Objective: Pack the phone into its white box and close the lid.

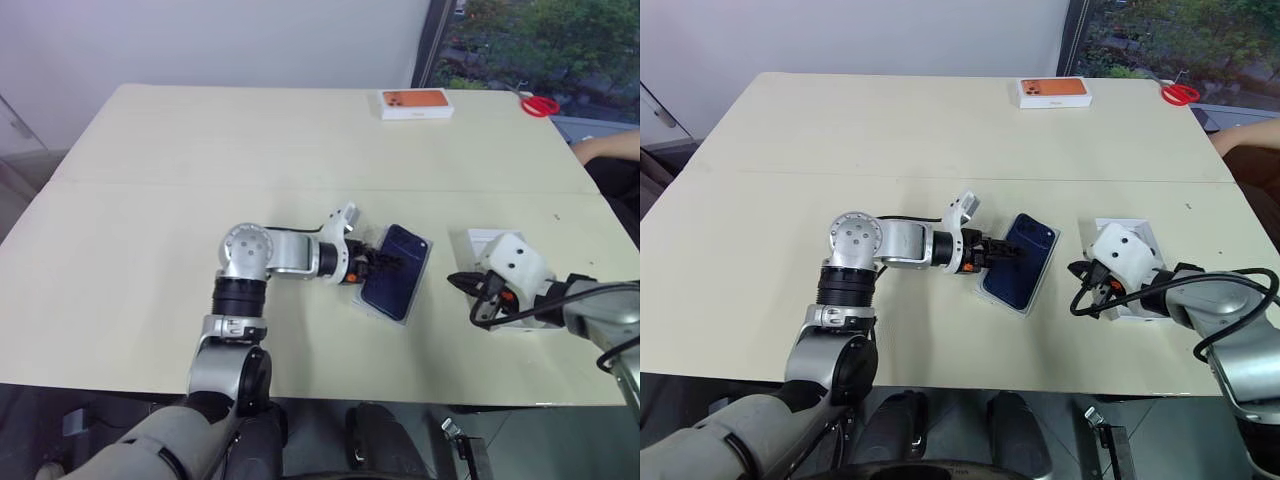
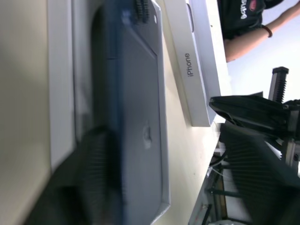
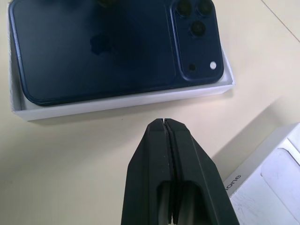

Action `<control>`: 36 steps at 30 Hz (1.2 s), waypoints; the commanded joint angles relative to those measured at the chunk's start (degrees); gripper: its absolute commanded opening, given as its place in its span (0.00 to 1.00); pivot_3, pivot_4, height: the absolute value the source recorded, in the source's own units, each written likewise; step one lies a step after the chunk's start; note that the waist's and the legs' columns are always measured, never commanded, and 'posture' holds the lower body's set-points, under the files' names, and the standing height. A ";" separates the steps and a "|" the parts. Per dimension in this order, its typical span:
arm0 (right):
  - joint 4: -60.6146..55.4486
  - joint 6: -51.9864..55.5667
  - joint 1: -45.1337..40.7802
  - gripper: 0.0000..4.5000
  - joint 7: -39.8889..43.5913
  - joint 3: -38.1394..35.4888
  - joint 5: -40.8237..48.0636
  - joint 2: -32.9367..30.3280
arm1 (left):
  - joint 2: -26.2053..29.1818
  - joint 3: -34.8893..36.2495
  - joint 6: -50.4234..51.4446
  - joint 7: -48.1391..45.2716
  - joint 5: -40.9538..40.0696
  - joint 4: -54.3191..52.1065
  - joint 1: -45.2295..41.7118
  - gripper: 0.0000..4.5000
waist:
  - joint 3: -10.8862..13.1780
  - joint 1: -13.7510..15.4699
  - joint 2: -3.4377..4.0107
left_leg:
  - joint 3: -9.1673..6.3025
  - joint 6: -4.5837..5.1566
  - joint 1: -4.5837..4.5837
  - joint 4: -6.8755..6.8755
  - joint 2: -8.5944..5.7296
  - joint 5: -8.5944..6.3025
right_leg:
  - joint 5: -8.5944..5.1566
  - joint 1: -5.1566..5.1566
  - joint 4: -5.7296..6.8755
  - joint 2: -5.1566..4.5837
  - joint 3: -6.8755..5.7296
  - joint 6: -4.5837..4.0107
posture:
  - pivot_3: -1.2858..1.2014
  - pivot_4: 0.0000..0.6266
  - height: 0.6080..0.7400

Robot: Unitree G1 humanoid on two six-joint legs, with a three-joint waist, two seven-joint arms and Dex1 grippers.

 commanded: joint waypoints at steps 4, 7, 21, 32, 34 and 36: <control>-0.51 -1.18 -0.50 0.00 -0.07 -0.84 0.61 -1.22 | 8.19 -3.16 2.60 -7.02 0.62 -9.89 -1.62 0.91 | 0.00 -0.19 0.01 | 0.00 -0.02 0.01 -0.01 0.01 0.01 | 0.00 -0.01 0.03 0.01 0.00 0.00 | 0.52 0.24 1.00; -0.47 -1.18 -0.68 0.00 -0.17 -0.68 0.62 -1.20 | 14.15 -5.52 1.26 -11.88 1.08 -14.63 -1.60 0.91 | -0.01 -0.05 0.02 | -0.01 -0.16 0.02 -0.02 0.02 0.09 | 0.00 0.00 0.03 0.01 0.00 0.00 | 0.52 0.24 1.00; 2.75 -0.60 -3.07 0.00 -2.62 4.05 -2.25 -1.84 | 35.49 -44.14 -44.80 -38.79 37.13 -22.81 4.29 0.17 | 0.00 0.35 0.05 | 0.05 -0.05 0.02 0.01 0.02 0.03 | -0.01 0.07 -0.03 -0.03 0.01 -0.03 | 0.52 0.24 1.00; -0.54 3.42 -6.74 0.00 -6.25 15.11 -4.24 1.08 | 30.35 -51.55 -51.79 -53.46 45.54 -16.10 2.89 0.17 | 0.00 -0.06 0.08 | 0.05 0.08 0.01 0.03 0.08 -0.03 | -0.01 0.02 0.01 0.07 0.02 -0.02 | 0.52 0.24 1.00; -0.25 3.34 -7.32 0.00 -6.67 16.38 -4.51 1.34 | 29.15 -51.10 -51.01 -54.73 45.56 -15.64 3.09 0.17 | 0.00 0.13 0.08 | 0.05 0.12 -0.01 0.09 0.08 -0.05 | -0.01 0.03 0.01 0.07 0.01 -0.02 | 0.52 0.24 1.00; 0.30 3.41 -7.92 0.00 -7.05 17.04 -4.78 1.71 | 28.80 -51.48 -50.79 -56.22 46.16 -15.72 3.33 0.17 | 0.00 0.05 0.08 | 0.05 0.16 -0.03 0.14 0.08 -0.08 | -0.01 0.05 0.00 0.06 0.00 -0.02 | 0.52 0.24 1.00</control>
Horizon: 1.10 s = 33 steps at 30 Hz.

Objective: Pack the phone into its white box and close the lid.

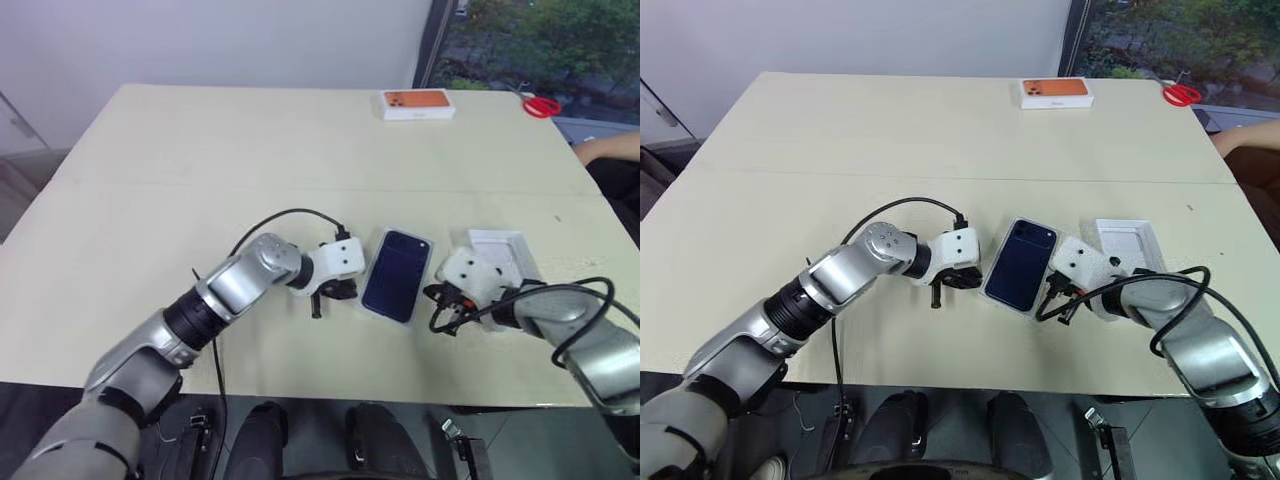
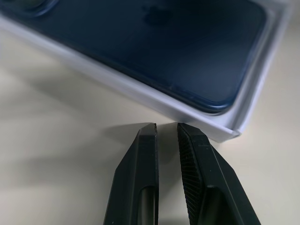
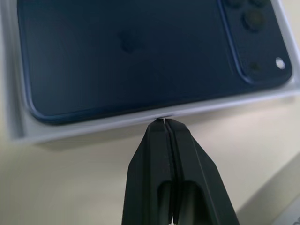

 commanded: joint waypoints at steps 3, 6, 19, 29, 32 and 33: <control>1.14 -0.62 -2.99 0.00 -0.68 1.70 -1.12 0.90 | -3.70 0.74 2.63 -3.77 -1.05 -1.35 0.43 0.17 | -0.01 -0.08 0.02 | 0.00 0.02 0.02 0.01 0.00 -0.01 | 0.00 0.02 0.01 0.00 0.00 0.00 | 0.52 0.24 1.00; 2.55 -1.27 -3.54 0.00 -0.12 1.70 -1.49 0.42 | -4.89 0.56 3.94 -4.44 -0.22 -1.92 0.66 0.17 | -0.01 0.03 0.02 | -0.01 0.03 0.01 0.04 0.00 -0.02 | 0.00 0.03 0.01 0.00 -0.01 0.00 | 0.52 0.24 1.00; 3.71 -2.95 -3.00 0.00 1.81 0.11 -2.74 -2.22 | -5.71 2.30 5.93 -4.46 1.93 -1.90 1.01 0.17 | -0.02 -0.02 0.03 | -0.03 0.05 0.04 0.05 0.00 -0.02 | 0.00 0.07 0.02 -0.01 -0.01 0.01 | 0.52 0.24 1.00; -0.51 8.89 -4.53 0.41 5.49 -12.71 6.28 -6.15 | 3.70 15.20 3.88 -7.66 -4.63 -11.05 7.51 0.16 | -0.01 -0.15 0.10 | -0.03 0.04 0.06 0.01 0.10 -0.02 | 0.00 0.01 0.10 0.05 -0.02 0.00 | 0.52 0.24 1.00; 2.21 19.66 -8.55 0.75 2.39 -13.21 7.38 -5.71 | 6.98 17.34 -0.43 -9.22 -4.51 -11.80 10.21 0.16 | -0.01 -0.13 0.11 | -0.01 0.04 0.07 0.04 0.08 -0.02 | 0.00 0.07 0.08 0.02 -0.02 0.00 | 0.52 0.24 1.00; 3.30 22.72 -9.87 0.84 1.39 -13.49 7.80 -5.22 | 7.85 17.99 -3.06 -9.69 -4.19 -11.98 11.21 0.16 | 0.00 -0.12 0.11 | 0.02 0.04 0.06 0.05 0.07 -0.03 | 0.00 0.06 0.08 -0.01 0.00 0.00 | 0.52 0.24 1.00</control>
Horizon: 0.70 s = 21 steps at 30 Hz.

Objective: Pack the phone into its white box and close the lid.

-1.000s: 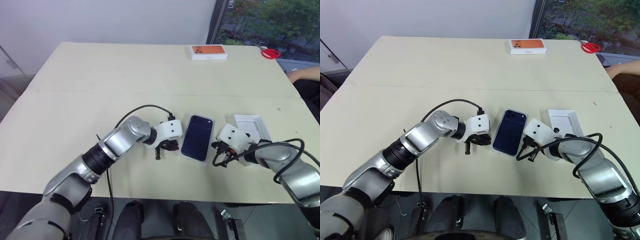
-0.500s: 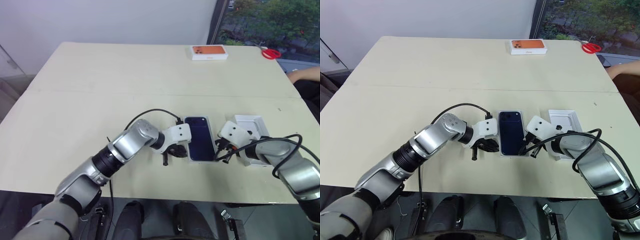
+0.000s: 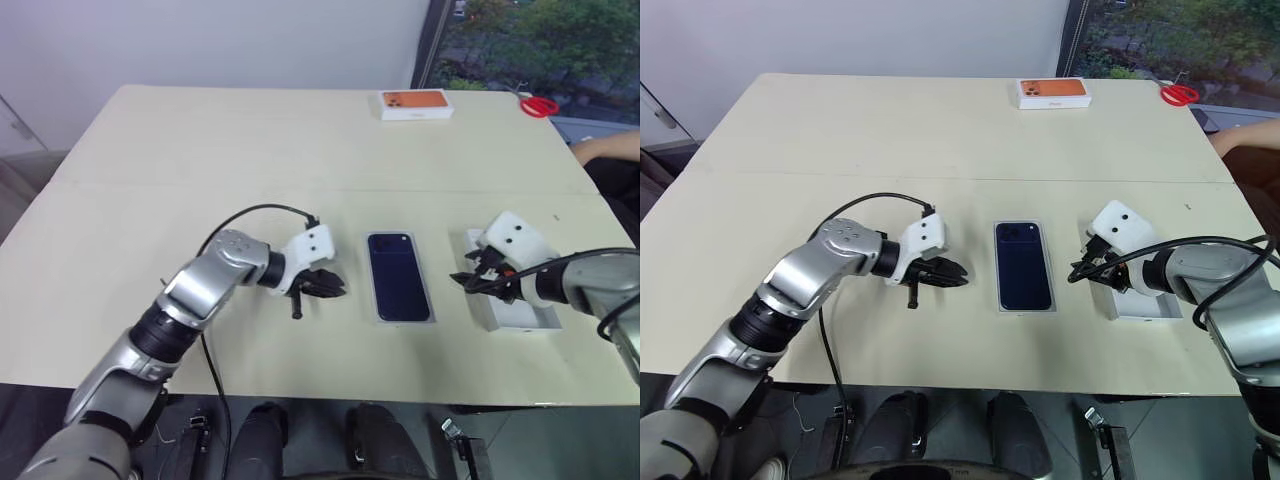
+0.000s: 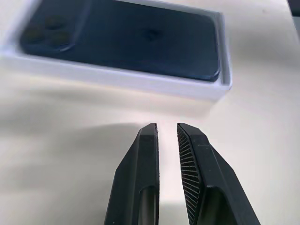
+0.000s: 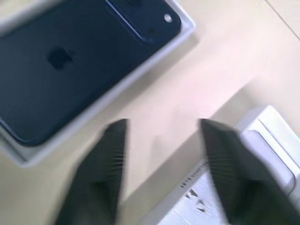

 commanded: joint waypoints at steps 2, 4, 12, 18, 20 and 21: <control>3.43 13.86 -5.61 0.84 -4.75 -2.63 1.80 1.33 | 2.28 3.72 -9.41 -2.16 -0.67 -2.33 3.17 0.16 | 0.00 0.06 0.00 | 0.01 0.00 0.00 0.01 0.00 0.00 | 0.00 0.00 0.00 -0.02 0.00 -0.01 | 0.52 0.24 1.00; 5.00 18.51 -6.42 0.84 -7.09 -2.04 1.51 2.10 | 1.01 6.40 -13.16 -2.33 -3.03 -2.71 5.15 0.16 | 0.00 0.24 0.00 | -0.01 0.00 -0.01 -0.01 0.01 0.00 | 0.00 -0.01 -0.01 -0.01 -0.02 -0.01 | 0.52 0.24 1.00; 5.46 29.81 -7.57 0.84 -11.79 -4.23 3.63 6.14 | -0.62 7.12 -17.25 -3.17 -4.90 -4.92 8.52 0.16 | -0.01 -0.02 0.04 | 0.02 0.02 -0.04 -0.01 0.00 -0.01 | 0.00 -0.05 0.00 -0.01 0.00 -0.01 | 0.52 0.24 1.00; 6.19 30.24 -6.71 0.65 -16.93 -6.45 6.59 9.98 | -0.72 7.55 -16.22 -4.89 -7.36 -5.62 9.27 0.16 | -0.03 -0.06 0.07 | 0.02 0.02 -0.03 -0.02 0.01 -0.01 | 0.00 -0.05 0.01 0.02 0.00 -0.01 | 0.52 0.24 1.00; 6.82 30.24 -6.86 0.44 -18.71 -7.06 7.35 10.64 | -0.67 7.70 -16.56 -4.91 -7.44 -5.47 9.27 0.16 | -0.03 -0.06 0.07 | 0.02 0.03 -0.04 -0.02 0.01 -0.01 | 0.00 -0.06 0.01 0.01 0.00 -0.01 | 0.52 0.24 1.00; 7.07 30.24 -6.87 0.32 -19.48 -7.30 7.78 10.78 | -0.64 7.73 -16.73 -4.89 -7.39 -5.36 9.29 0.16 | -0.03 -0.05 0.07 | 0.02 0.03 -0.03 -0.02 0.01 -0.01 | 0.00 -0.06 0.01 0.02 0.00 -0.01 | 0.52 0.24 1.00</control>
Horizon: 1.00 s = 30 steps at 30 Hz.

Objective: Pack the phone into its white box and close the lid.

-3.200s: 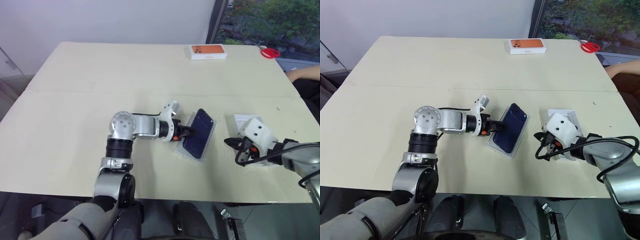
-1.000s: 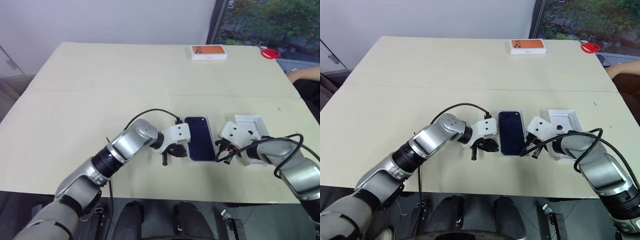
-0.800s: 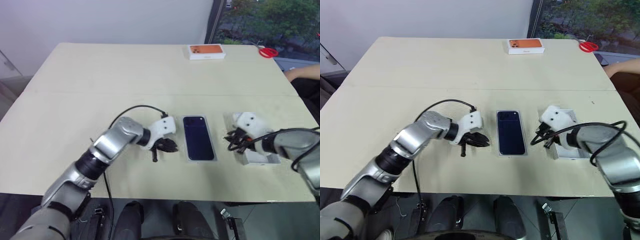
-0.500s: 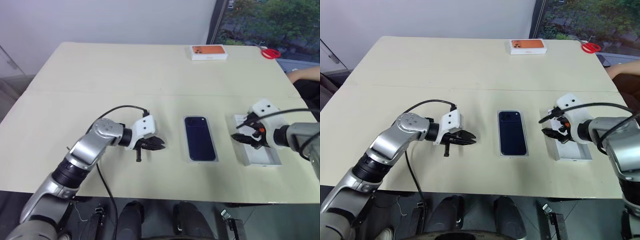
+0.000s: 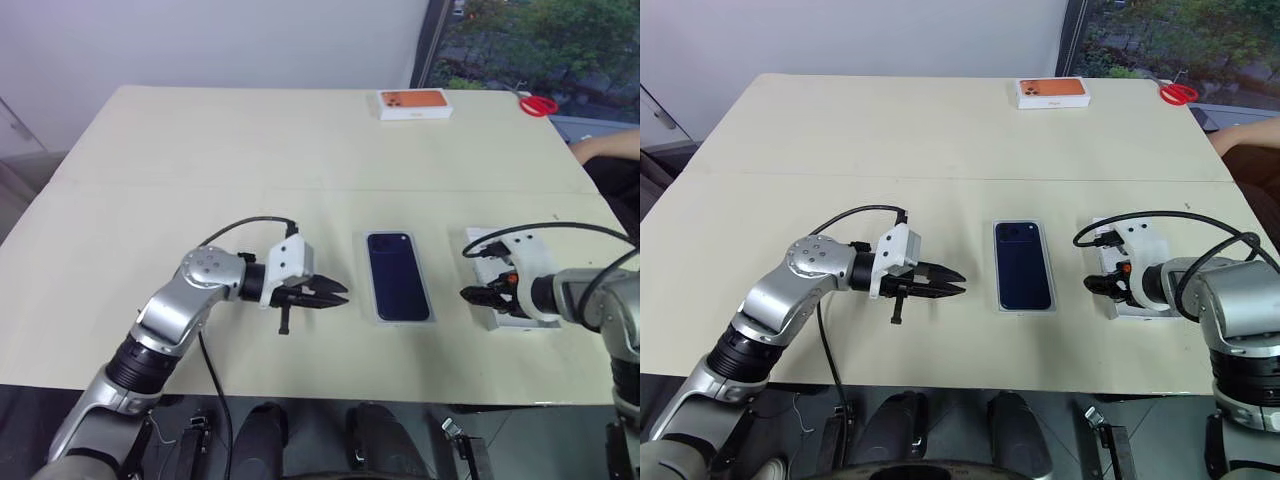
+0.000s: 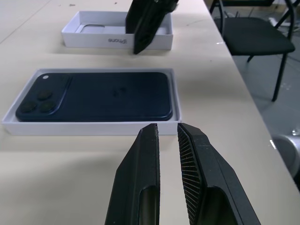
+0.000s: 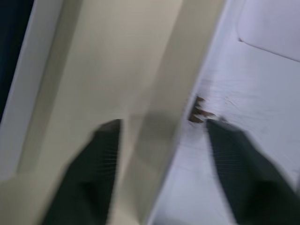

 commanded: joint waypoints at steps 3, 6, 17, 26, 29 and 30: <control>0.55 0.39 -0.69 0.01 -3.88 -3.12 2.94 -0.22 | 0.11 1.49 -1.47 -0.12 -1.01 -1.38 0.29 0.16 | 0.00 0.03 0.00 | 0.00 0.00 0.00 0.01 0.00 0.00 | 0.00 0.01 -0.01 -0.01 0.00 0.00 | 0.52 0.24 1.00; 0.81 0.39 -1.93 0.01 -5.22 -4.08 5.22 -0.72 | 0.21 2.45 -2.74 0.87 -0.43 -0.75 0.50 0.16 | 0.00 -0.03 0.01 | 0.00 0.00 0.00 0.00 0.00 0.00 | 0.00 0.00 0.00 0.00 0.00 0.00 | 0.52 0.24 1.00; 6.30 0.39 -16.71 0.01 -25.62 -13.88 42.98 19.09 | 6.12 13.73 -6.29 7.98 2.47 8.46 3.07 0.16 | 0.00 -0.39 0.10 | 0.02 0.01 -0.01 -0.08 0.08 0.00 | 0.00 -0.11 0.10 0.06 0.03 -0.01 | 0.52 0.24 1.00; 8.41 -24.85 -10.63 0.01 -63.85 2.80 89.70 15.86 | 7.92 15.02 -7.38 8.55 3.55 10.96 3.86 0.16 | 0.04 -0.34 0.09 | 0.09 0.09 -0.19 0.07 0.01 -0.04 | 0.00 -0.08 -0.04 -0.20 0.00 0.02 | 0.52 0.24 1.00; 4.17 -31.70 -8.16 0.01 -71.51 4.71 89.70 26.45 | 6.41 13.66 -7.00 9.89 4.15 9.89 4.59 0.16 | -0.02 -0.80 0.02 | 0.07 0.09 -0.07 0.03 0.09 -0.04 | 0.00 -0.08 0.05 -0.02 0.03 0.02 | 0.52 0.24 1.00; 2.65 -33.73 -7.54 0.01 -74.60 5.07 89.70 29.37 | 6.14 13.52 -6.92 10.09 4.24 9.63 4.78 0.16 | -0.02 -1.05 0.05 | 0.04 0.09 -0.06 -0.04 0.15 -0.04 | 0.00 -0.13 0.10 0.08 0.03 0.01 | 0.52 0.24 1.00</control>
